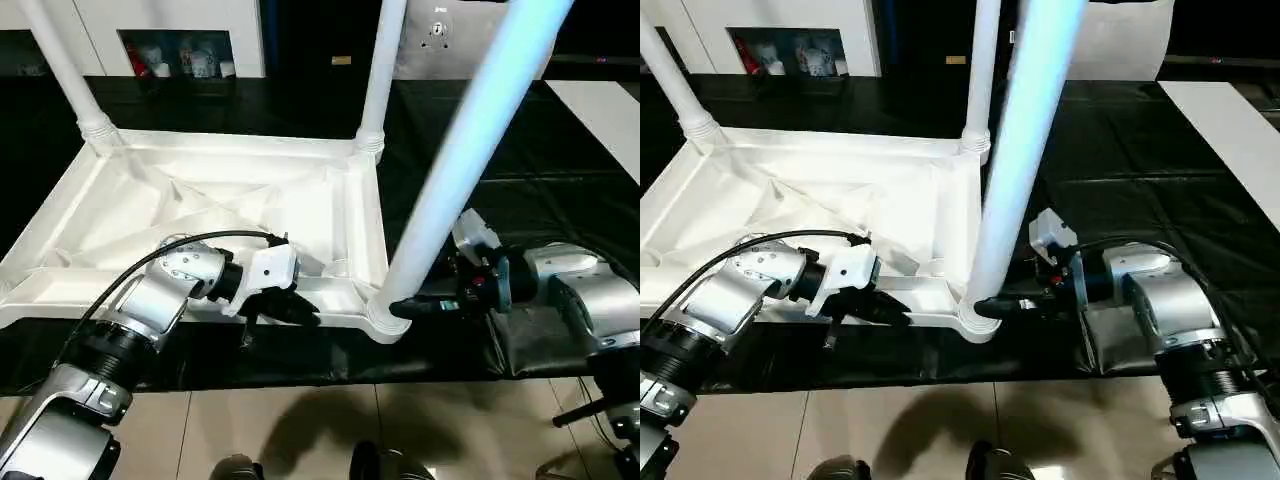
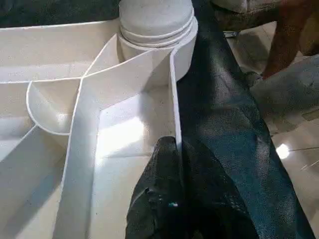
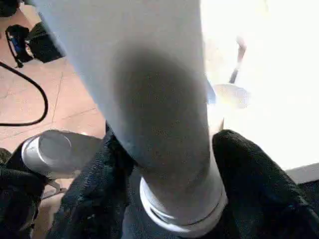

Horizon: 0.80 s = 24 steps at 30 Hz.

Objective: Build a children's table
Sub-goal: Rotate leg to tighten

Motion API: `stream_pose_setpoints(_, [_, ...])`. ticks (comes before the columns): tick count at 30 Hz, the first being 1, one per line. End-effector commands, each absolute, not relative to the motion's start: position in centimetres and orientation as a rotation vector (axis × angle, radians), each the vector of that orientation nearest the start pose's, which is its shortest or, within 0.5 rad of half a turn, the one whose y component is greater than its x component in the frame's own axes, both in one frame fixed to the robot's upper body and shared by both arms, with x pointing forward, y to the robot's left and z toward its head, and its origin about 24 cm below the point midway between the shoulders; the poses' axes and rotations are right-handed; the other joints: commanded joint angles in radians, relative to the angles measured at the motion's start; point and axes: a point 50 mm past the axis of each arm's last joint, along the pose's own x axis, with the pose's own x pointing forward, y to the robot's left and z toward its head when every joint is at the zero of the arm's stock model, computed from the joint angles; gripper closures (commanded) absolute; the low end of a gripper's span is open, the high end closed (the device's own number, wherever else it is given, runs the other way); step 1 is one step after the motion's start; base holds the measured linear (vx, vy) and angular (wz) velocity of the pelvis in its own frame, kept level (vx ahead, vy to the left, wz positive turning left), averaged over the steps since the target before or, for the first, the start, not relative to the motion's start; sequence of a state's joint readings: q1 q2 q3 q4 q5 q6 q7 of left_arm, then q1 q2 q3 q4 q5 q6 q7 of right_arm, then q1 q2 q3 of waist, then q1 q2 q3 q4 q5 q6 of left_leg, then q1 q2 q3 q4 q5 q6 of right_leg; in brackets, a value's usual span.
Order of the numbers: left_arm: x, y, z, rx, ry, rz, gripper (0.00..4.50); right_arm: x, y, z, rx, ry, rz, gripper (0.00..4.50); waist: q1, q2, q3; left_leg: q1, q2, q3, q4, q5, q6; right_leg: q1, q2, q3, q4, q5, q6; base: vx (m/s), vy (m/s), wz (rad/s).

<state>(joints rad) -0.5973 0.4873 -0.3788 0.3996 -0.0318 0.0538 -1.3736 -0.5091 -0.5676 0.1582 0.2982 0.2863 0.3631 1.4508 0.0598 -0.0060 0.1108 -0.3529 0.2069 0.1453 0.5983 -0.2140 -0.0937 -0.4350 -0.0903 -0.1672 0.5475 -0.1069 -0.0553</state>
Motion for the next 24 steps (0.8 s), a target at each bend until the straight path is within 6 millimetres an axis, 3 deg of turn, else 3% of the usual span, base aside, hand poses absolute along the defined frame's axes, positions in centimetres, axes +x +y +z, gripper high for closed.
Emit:
stream_pose_setpoints(1, [30.0,12.4,8.4,0.605,0.360,-1.658,4.50,29.6,-17.8,10.3,-0.126,0.386,1.482,2.20,-0.004,-0.016,-0.082,-0.009,0.017,0.013,-0.061,-0.045,0.133,0.087,-0.053,0.059,-0.057,-0.420,-0.082,0.000,0.000,0.00])
stream_pose_setpoints(9, [30.1,12.5,8.3,0.594,0.369,-1.637,4.50,29.2,-17.2,10.2,-0.084,0.386,1.517,2.48,-0.005,-0.020,-0.080,-0.008,0.014,0.014,-0.062,-0.054,0.127,0.086,-0.052,0.058,-0.063,-0.453,-0.063,0.000,0.000,0.00])
stream_pose_setpoints(17, [31.4,11.7,8.6,0.484,0.352,-1.415,4.50,27.9,-16.1,9.4,0.044,0.351,1.425,2.49,-0.003,-0.017,-0.076,-0.003,0.010,0.015,-0.064,-0.077,0.105,0.082,-0.052,0.054,-0.078,-0.502,-0.039,0.000,0.000,0.00])
stream_pose_setpoints(21, [32.1,10.6,8.9,0.377,0.345,-1.253,4.50,28.6,-15.1,8.0,0.029,0.324,1.201,2.50,-0.016,-0.014,-0.070,-0.005,-0.001,0.013,-0.062,-0.119,0.076,0.083,-0.048,0.035,-0.099,-0.593,0.020,0.000,0.000,0.00])
stream_pose_setpoints(22, [32.1,9.8,9.0,0.320,0.344,-1.194,4.50,29.5,-14.4,7.4,0.031,0.324,1.050,2.50,-0.020,-0.010,-0.069,-0.006,-0.001,0.013,-0.062,-0.125,0.072,0.084,-0.048,0.033,-0.102,-0.597,0.025,0.000,0.000,0.00])
stream_pose_setpoints(23, [32.2,9.6,9.1,0.303,0.344,-1.175,4.50,29.8,-14.2,7.2,0.035,0.326,1.002,2.51,-0.032,-0.010,-0.067,-0.013,0.000,0.011,-0.062,-0.127,0.061,0.085,-0.047,0.027,-0.105,-0.597,0.028,0.000,0.000,0.00])
stream_pose_setpoints(24, [32.2,9.6,9.1,0.303,0.344,-1.175,4.50,29.8,-14.2,7.2,0.035,0.326,1.002,2.51,-0.038,-0.011,-0.068,-0.012,-0.001,0.009,-0.060,-0.138,0.057,0.087,-0.047,0.022,-0.108,-0.607,0.039,0.000,0.000,0.00])
